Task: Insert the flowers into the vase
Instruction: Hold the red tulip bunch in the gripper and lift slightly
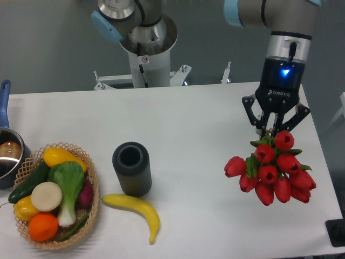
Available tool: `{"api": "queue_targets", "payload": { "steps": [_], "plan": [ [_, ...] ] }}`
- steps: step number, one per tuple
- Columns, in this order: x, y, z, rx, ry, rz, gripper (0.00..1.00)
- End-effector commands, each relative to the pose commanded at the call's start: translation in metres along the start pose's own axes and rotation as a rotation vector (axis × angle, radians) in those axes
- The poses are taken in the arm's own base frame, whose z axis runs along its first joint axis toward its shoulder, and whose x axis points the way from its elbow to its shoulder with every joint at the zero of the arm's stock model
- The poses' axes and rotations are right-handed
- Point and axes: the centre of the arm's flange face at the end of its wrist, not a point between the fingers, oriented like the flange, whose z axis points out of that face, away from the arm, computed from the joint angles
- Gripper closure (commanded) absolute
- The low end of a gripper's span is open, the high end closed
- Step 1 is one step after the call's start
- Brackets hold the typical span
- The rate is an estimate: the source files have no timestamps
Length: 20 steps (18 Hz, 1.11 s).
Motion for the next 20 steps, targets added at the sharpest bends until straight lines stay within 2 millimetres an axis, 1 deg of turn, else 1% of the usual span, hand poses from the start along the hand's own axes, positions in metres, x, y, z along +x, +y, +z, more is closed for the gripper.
{"api": "queue_targets", "payload": {
  "steps": [2,3,6,12,14,20],
  "plan": [
    [0.0013,0.0002,-0.0022,0.001,-0.002,0.001,0.74],
    [-0.0003,-0.0031,-0.0054,0.005,-0.009,0.003,0.74],
    [-0.0027,0.0005,-0.0059,0.003,-0.01,-0.002,0.74],
    [-0.0038,-0.0014,-0.0096,0.025,-0.001,-0.005,0.74],
    [-0.0042,0.0004,-0.0089,0.041,0.014,-0.011,0.74],
    [-0.004,-0.0073,-0.006,0.048,0.019,0.005,0.74]
  ]
}}
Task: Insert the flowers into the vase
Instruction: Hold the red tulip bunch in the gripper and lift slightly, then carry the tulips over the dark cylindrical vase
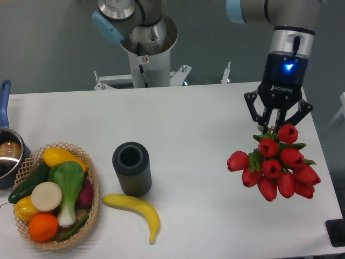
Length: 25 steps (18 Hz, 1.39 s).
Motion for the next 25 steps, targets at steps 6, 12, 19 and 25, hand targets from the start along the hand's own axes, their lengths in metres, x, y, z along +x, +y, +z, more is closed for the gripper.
{"api": "queue_targets", "payload": {
  "steps": [6,12,19,25],
  "plan": [
    [0.002,-0.007,0.0,0.011,0.005,0.011,0.74],
    [0.022,-0.021,0.011,0.048,0.063,0.034,0.74],
    [0.059,-0.043,0.022,0.187,0.222,0.064,0.74],
    [0.106,-0.039,0.051,0.344,0.42,0.163,0.74]
  ]
}}
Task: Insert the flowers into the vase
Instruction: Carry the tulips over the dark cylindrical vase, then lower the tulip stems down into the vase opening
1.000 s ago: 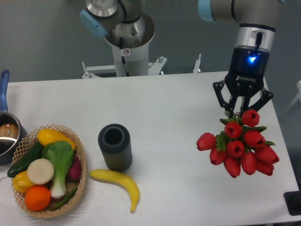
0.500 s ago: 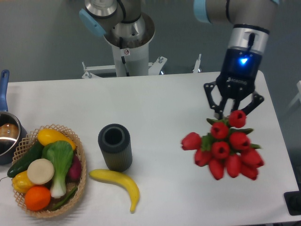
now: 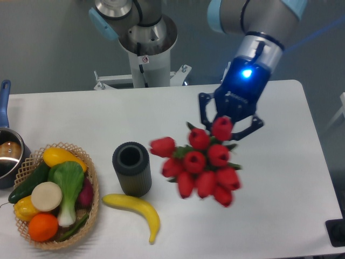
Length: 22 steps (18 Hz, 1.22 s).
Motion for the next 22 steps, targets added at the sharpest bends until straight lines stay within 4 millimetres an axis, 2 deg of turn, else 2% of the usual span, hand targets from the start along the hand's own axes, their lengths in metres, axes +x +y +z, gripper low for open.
{"api": "queue_targets", "payload": {
  "steps": [4,7,10,12,18,22],
  "plan": [
    [0.022,0.018,0.012,0.125,0.098,0.028,0.74],
    [0.031,0.018,0.012,0.266,0.163,0.056,0.74],
    [0.042,0.021,0.018,0.33,0.207,0.034,0.73],
    [0.046,0.025,0.024,0.328,0.218,0.023,0.73],
    [0.063,0.059,0.038,0.349,0.255,-0.065,0.73],
    [0.063,0.065,0.04,0.348,0.256,-0.076,0.73]
  ]
}}
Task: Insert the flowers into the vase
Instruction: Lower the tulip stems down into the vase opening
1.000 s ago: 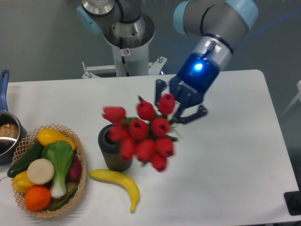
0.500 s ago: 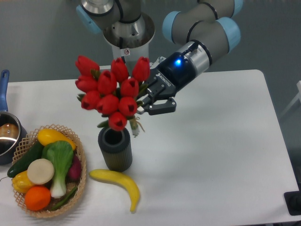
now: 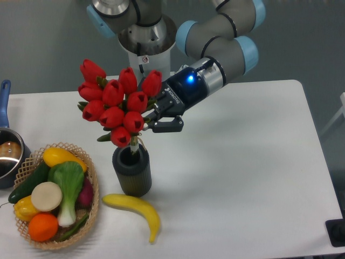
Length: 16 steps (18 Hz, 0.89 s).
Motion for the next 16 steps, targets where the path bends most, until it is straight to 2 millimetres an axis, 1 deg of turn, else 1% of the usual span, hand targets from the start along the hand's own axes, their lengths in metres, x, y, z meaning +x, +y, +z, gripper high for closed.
{"api": "queue_targets", "payload": {
  "steps": [4,5,8,13,16],
  "plan": [
    [-0.003,0.009,0.003,-0.002,0.005,0.029,0.73],
    [-0.004,0.016,0.003,-0.002,0.006,0.033,0.73],
    [-0.01,0.03,0.007,-0.002,0.012,0.045,0.73],
    [-0.01,0.04,0.008,-0.004,0.014,0.035,0.73],
    [-0.008,0.057,0.006,-0.004,0.011,0.024,0.73]
  ]
}}
